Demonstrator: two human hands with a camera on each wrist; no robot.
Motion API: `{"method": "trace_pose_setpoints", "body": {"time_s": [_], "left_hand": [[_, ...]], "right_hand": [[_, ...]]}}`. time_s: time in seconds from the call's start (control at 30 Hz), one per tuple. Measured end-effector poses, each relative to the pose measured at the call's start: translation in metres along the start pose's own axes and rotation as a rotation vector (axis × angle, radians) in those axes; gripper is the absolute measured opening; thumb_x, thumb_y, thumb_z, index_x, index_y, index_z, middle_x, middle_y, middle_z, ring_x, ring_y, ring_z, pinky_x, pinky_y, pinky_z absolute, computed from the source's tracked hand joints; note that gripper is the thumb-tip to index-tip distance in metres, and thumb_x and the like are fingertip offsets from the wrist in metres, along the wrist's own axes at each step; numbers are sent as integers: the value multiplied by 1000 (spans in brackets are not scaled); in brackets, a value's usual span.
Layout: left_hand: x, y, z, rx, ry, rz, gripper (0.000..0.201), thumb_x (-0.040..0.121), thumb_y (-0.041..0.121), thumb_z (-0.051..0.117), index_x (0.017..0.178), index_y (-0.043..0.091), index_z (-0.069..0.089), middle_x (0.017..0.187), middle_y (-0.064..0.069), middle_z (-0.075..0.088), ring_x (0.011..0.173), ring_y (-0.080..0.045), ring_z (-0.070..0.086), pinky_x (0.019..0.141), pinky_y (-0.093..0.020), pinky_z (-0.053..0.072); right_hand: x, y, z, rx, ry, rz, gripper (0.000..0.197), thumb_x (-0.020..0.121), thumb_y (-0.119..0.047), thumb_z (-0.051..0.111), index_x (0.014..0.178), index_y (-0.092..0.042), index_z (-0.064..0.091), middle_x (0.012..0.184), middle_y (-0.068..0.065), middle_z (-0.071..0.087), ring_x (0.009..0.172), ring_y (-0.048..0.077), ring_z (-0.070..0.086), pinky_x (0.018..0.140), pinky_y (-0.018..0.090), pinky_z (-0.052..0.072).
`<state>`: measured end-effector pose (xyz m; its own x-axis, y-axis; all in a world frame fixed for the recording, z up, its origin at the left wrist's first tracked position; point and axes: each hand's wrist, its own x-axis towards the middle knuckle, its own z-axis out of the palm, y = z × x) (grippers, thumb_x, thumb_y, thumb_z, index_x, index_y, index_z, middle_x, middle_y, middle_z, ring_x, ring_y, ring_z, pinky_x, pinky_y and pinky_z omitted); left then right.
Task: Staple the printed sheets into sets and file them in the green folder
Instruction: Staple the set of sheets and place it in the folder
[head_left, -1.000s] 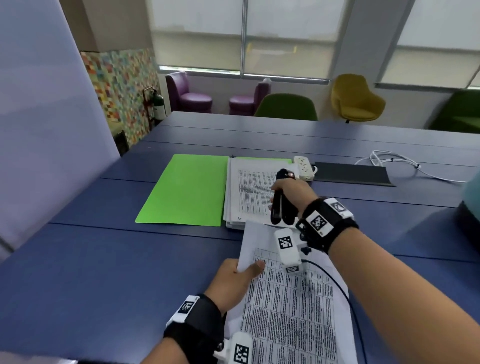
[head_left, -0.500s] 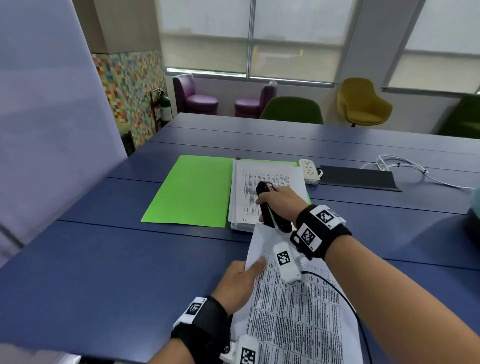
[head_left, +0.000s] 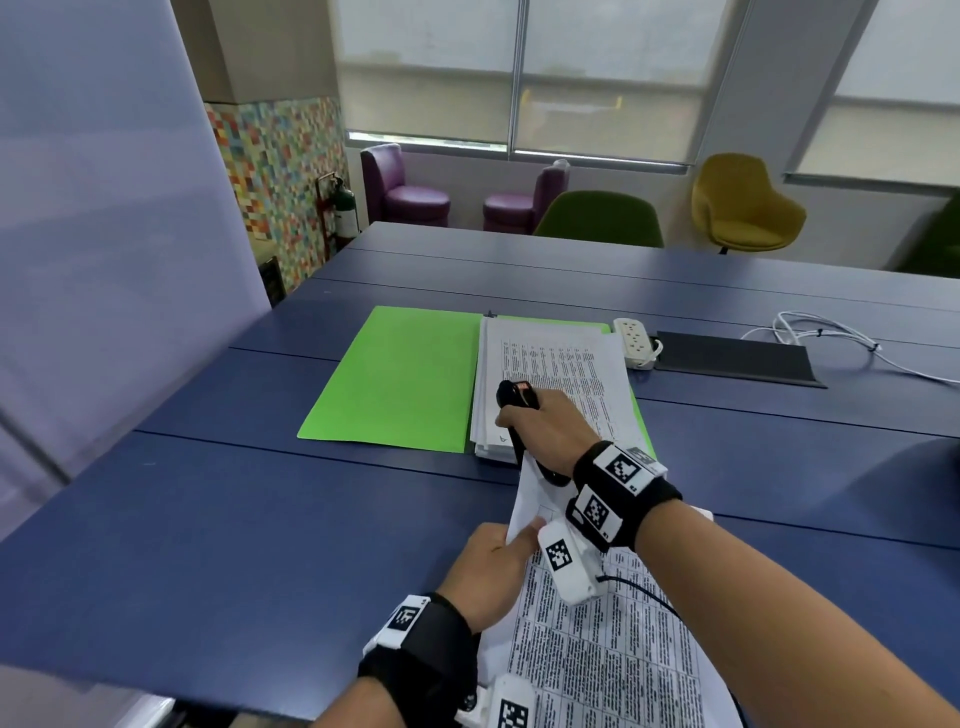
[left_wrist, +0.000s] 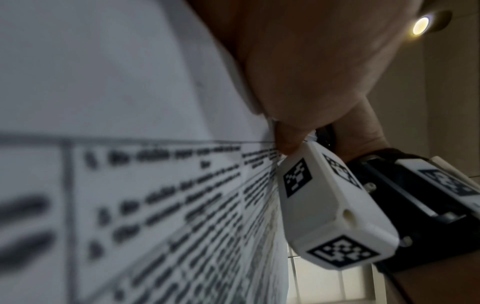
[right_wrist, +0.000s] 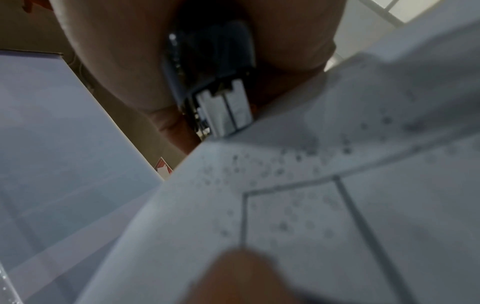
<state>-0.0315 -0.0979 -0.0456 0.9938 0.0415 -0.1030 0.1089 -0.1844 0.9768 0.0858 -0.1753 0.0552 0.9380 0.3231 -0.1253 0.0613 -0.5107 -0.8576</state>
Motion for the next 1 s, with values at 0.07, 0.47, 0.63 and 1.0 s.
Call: {"method": "trace_pose_setpoints", "body": {"time_s": [0.07,0.47,0.63,1.0], "left_hand": [[0,0,0,7,7,-2,51,98,46,49,58,18,31,48,10,21,43,-10,17,47,-27,15],[10,-21,2,32,-82,13,66,76,84,42,80,21,60,72,-2,48,65,-15,38,62,-31,32],[14,-26,3,38,-100,29,77,82,76,39,85,2,60,73,-3,49,67,-16,39,64,-32,33],[20,-37,4,-7,-114,15,70,75,85,40,79,19,60,77,-1,51,71,-14,43,67,-32,34]], "right_hand": [[1,1,1,33,23,0,20,85,-21,66,69,-17,54,61,0,51,55,19,47,60,29,39],[3,3,0,67,50,-12,13,84,-22,66,75,-15,58,65,2,54,59,20,50,62,30,41],[5,2,1,52,45,-10,13,82,-22,67,76,-14,58,65,1,53,59,19,49,62,30,40],[0,2,2,100,28,0,16,83,-20,66,73,-14,55,63,4,53,55,22,51,59,31,44]]}}
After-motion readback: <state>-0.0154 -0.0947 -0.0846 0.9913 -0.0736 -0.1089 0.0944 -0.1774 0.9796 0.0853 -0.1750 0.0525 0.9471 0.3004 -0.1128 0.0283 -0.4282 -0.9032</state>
